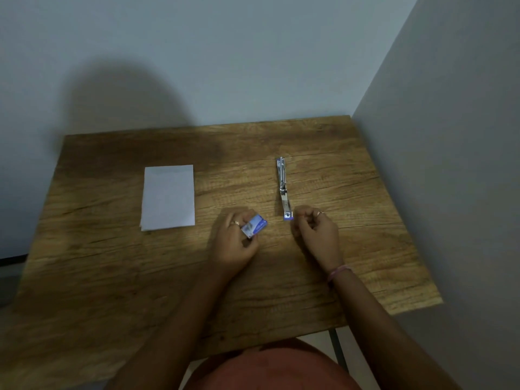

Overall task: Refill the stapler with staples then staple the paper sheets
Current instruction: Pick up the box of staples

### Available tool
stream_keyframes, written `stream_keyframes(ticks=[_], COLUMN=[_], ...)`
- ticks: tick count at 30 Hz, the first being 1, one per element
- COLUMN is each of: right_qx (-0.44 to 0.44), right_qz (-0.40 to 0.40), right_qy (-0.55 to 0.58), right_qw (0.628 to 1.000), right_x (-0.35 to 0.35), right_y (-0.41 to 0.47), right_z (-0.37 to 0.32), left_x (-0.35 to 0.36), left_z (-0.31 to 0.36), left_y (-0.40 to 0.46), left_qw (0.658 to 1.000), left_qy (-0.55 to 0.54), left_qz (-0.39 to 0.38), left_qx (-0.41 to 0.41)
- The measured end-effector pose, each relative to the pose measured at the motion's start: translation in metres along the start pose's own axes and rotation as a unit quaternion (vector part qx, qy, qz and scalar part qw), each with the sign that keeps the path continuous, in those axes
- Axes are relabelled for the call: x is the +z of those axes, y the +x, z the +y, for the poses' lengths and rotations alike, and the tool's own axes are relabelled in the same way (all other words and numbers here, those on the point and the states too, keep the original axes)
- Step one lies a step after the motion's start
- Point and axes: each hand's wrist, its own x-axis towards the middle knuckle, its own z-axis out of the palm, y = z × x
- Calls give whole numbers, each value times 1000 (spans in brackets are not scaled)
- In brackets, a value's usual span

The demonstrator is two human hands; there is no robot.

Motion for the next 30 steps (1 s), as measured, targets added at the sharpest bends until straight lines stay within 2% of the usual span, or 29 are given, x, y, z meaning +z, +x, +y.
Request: stream_keyframes(ticks=[6,12,16,19,23,30], right_qx=[8,56,90,116,146,175], right_qz=[-133,-170,-221,-210,-176,-141], right_qy=[68,80,44,23,50,95], right_qw=[989,981,970,970,972,970], right_x=[6,10,14,18,16,12], right_y=[-28,-33,-34,-35,-35,-36], right_z=[-6,-21,-33,-38,-36,-32], left_x=[8,5,-1,-7,-17,-21], left_z=[5,2,5,4,-5,-18], left_y=[-9,-9,-10,-10,-17,-23], left_qw=[1000,999,999,997,990,990], left_qy=[20,8,1,0,-80,-99], left_qz=[-4,-27,-32,-53,-112,-94], left_qx=[11,28,42,57,41,40])
